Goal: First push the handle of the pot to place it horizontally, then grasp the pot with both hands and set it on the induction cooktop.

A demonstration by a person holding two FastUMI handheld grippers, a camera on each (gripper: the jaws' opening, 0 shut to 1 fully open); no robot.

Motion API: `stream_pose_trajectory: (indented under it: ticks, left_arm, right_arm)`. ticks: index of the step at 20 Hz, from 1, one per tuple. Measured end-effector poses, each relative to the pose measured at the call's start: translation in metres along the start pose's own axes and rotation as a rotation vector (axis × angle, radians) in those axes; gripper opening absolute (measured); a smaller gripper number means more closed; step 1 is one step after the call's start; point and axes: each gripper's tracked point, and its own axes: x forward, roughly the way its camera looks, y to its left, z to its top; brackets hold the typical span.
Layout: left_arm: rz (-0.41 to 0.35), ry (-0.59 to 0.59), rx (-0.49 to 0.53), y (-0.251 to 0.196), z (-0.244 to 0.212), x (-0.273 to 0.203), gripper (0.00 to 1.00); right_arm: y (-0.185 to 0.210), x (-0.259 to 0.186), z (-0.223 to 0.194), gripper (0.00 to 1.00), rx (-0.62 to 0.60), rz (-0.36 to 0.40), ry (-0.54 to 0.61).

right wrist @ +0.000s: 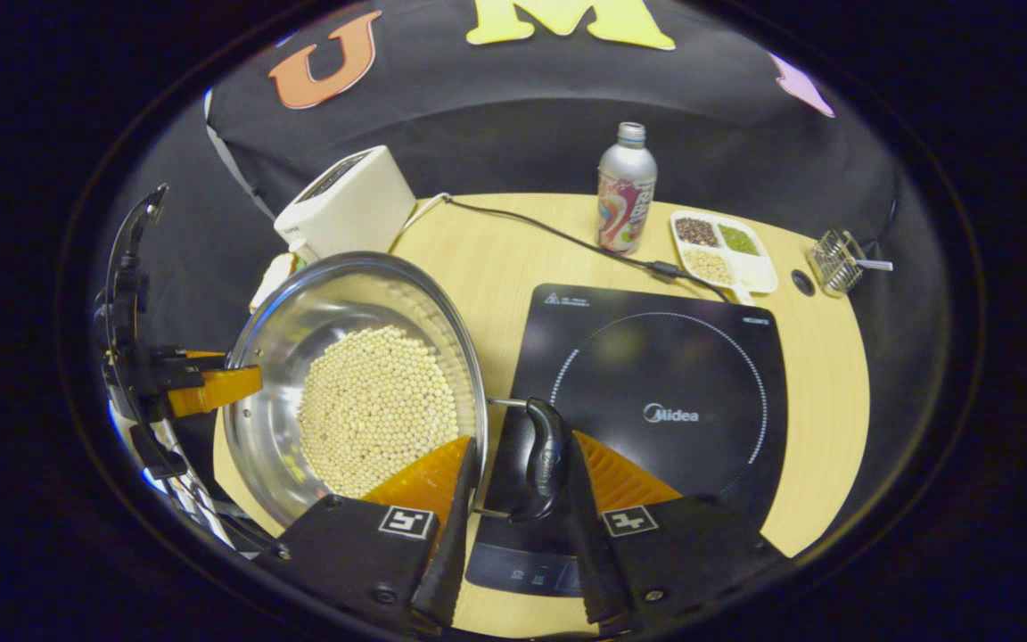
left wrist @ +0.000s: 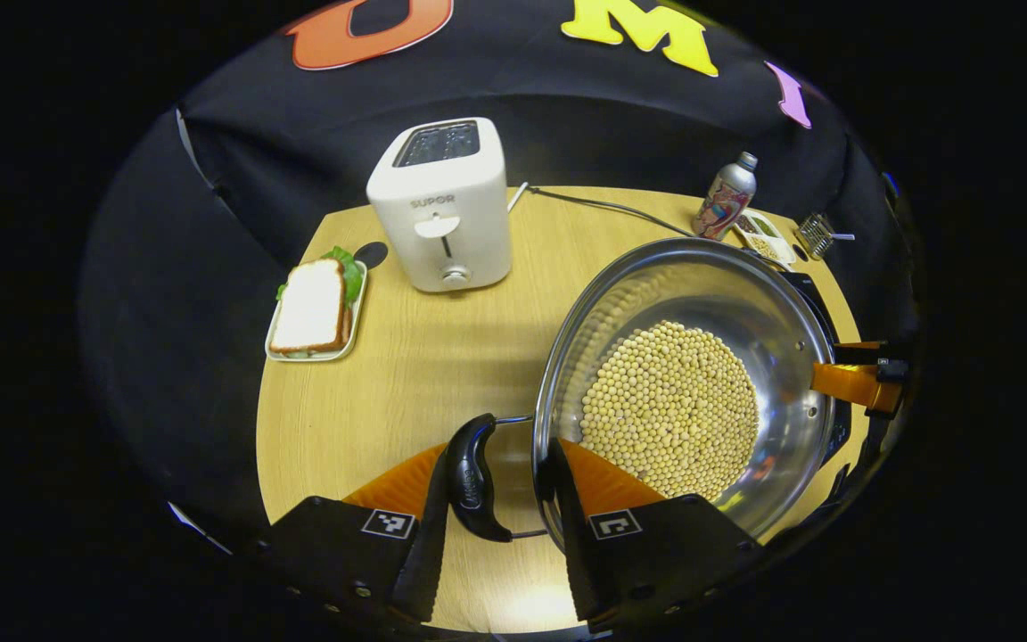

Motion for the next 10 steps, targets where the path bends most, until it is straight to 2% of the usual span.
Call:
stream_pose_trajectory:
  ticks: [1, 2, 5, 7, 10]
  left_arm:
    - [-0.009, -0.001, 0.001, -0.007, 0.003, -0.002, 0.61]
    - [-0.02, -0.002, 0.005, -0.014, 0.006, -0.003, 0.56]
    - [-0.05, -0.013, 0.025, -0.038, 0.011, -0.005, 0.56]
    - [-0.07, -0.012, 0.04, -0.055, 0.014, -0.002, 0.56]
    - [-0.091, -0.007, 0.052, -0.082, 0.017, 0.002, 0.56]
  right_arm:
    - [-0.007, -0.005, 0.0, 0.55, 0.003, -0.008, -0.004]
    - [-0.015, -0.011, 0.002, 0.52, 0.008, -0.018, -0.013]
    - [-0.036, -0.027, 0.001, 0.55, 0.02, -0.044, -0.029]
    - [-0.054, -0.035, -0.002, 0.52, 0.03, -0.064, -0.031]
    - [-0.081, -0.043, -0.006, 0.53, 0.043, -0.087, -0.038]
